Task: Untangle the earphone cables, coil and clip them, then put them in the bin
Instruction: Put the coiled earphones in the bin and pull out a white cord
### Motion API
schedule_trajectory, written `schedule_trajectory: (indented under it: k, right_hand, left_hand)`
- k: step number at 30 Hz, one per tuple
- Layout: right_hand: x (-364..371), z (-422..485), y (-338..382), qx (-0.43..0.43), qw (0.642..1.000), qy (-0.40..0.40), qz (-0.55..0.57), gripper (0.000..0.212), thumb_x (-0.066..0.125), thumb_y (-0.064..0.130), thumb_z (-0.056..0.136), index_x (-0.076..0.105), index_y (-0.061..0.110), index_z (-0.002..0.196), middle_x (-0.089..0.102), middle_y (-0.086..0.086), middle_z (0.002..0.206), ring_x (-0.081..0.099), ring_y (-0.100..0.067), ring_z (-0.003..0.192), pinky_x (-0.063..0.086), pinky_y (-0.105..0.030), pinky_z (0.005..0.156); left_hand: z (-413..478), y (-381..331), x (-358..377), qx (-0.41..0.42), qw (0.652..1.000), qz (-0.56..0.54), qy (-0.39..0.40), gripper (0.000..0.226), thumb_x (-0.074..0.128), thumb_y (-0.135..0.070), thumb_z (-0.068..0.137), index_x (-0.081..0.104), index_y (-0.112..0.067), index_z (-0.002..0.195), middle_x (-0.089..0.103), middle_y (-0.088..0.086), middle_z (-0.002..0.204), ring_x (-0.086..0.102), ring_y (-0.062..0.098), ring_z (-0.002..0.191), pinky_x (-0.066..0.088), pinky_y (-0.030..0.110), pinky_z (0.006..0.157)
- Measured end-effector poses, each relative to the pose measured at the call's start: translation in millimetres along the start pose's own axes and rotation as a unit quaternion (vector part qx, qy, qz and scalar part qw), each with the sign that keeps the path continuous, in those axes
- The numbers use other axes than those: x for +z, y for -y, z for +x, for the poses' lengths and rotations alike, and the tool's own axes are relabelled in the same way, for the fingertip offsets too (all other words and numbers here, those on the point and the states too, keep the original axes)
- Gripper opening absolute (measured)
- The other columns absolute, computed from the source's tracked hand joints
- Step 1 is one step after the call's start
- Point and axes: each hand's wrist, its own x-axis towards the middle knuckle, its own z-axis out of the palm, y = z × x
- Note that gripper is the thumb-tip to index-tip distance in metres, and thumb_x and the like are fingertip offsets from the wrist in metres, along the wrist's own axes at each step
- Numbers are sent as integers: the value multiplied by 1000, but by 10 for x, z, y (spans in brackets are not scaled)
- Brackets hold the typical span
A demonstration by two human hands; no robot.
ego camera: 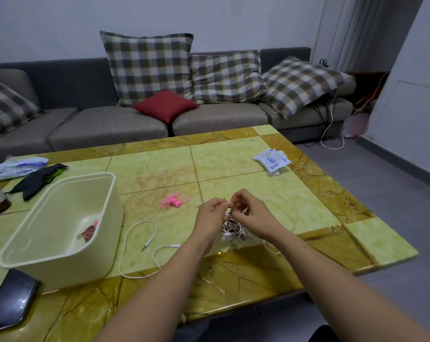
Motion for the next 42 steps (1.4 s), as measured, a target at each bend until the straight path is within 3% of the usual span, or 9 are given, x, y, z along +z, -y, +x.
schedule_trajectory:
  k: [2, 5, 9, 14, 20, 27, 33, 37, 42]
  right_hand:
    - [42, 0, -63, 29, 997, 39, -57, 28, 62, 8, 84, 53, 25, 105, 64, 7, 81, 56, -5, 67, 47, -26, 66]
    - [36, 24, -63, 30, 983, 35, -180, 17, 63, 16, 87, 52, 29, 89, 60, 9, 78, 55, -10, 69, 47, -35, 69]
    - [-3, 51, 18, -46, 959, -58, -272, 7, 63, 21, 84, 62, 22, 91, 60, 7, 89, 54, -15, 82, 43, -33, 67]
    - [19, 22, -47, -1, 952, -38, -304, 12, 66, 34, 87, 67, 23, 90, 61, 7, 90, 56, -13, 86, 42, -30, 67]
    - [-21, 37, -5, 38, 972, -45, -229, 11, 64, 27, 79, 57, 19, 76, 59, 6, 70, 54, -16, 68, 41, -32, 59]
    - [-91, 58, -25, 41, 979, -67, -190, 6, 60, 21, 83, 58, 18, 78, 61, 4, 68, 55, -17, 64, 44, -35, 58]
    - [-132, 86, 164, 64, 992, -103, -36, 9, 57, 15, 84, 58, 11, 76, 70, -1, 65, 53, -7, 57, 40, -26, 56]
    - [-170, 104, 254, 105, 991, 4, 84, 14, 53, 10, 91, 59, 8, 78, 67, -8, 63, 51, -15, 54, 39, -24, 52]
    - [-151, 27, 235, 100, 986, 63, 120, 28, 47, 7, 95, 63, 8, 71, 61, 7, 58, 50, -6, 54, 39, -18, 55]
  left_hand:
    - [3, -9, -6, 0, 1000, -8, -5, 18, 49, -8, 98, 66, -3, 97, 47, -8, 59, 44, -1, 43, 29, 8, 38]
    - [7, 23, -25, 7, 1000, 13, -3, 20, 51, -12, 98, 69, -4, 101, 50, -12, 57, 39, 4, 51, 29, 9, 40]
    - [22, -13, -19, 5, 998, -67, -5, 22, 46, -13, 101, 66, -6, 105, 44, -16, 48, 31, 5, 46, 25, 14, 41]
    - [23, 3, 6, -35, 997, -59, 33, 23, 45, -14, 102, 63, -7, 112, 45, -14, 50, 32, 3, 42, 24, 16, 41]
    - [65, 43, -56, -59, 998, -28, -19, 22, 45, -12, 100, 65, -9, 109, 43, -5, 61, 34, 7, 50, 26, 15, 41]
    - [62, 105, -79, -83, 995, 52, -21, 21, 50, -12, 97, 64, -11, 82, 40, 0, 59, 29, 12, 49, 22, 22, 42]
    - [52, 81, -42, -64, 996, 58, -23, 22, 54, -17, 96, 70, -4, 89, 44, -2, 60, 36, 11, 53, 27, 23, 48]
    - [74, 37, -44, -52, 995, 84, -28, 27, 59, -17, 93, 71, 7, 90, 43, -3, 57, 37, 11, 54, 28, 25, 50]
    - [74, 1, -132, -59, 995, 81, -4, 22, 56, -13, 91, 71, 1, 85, 50, 0, 63, 41, 14, 60, 31, 26, 53]
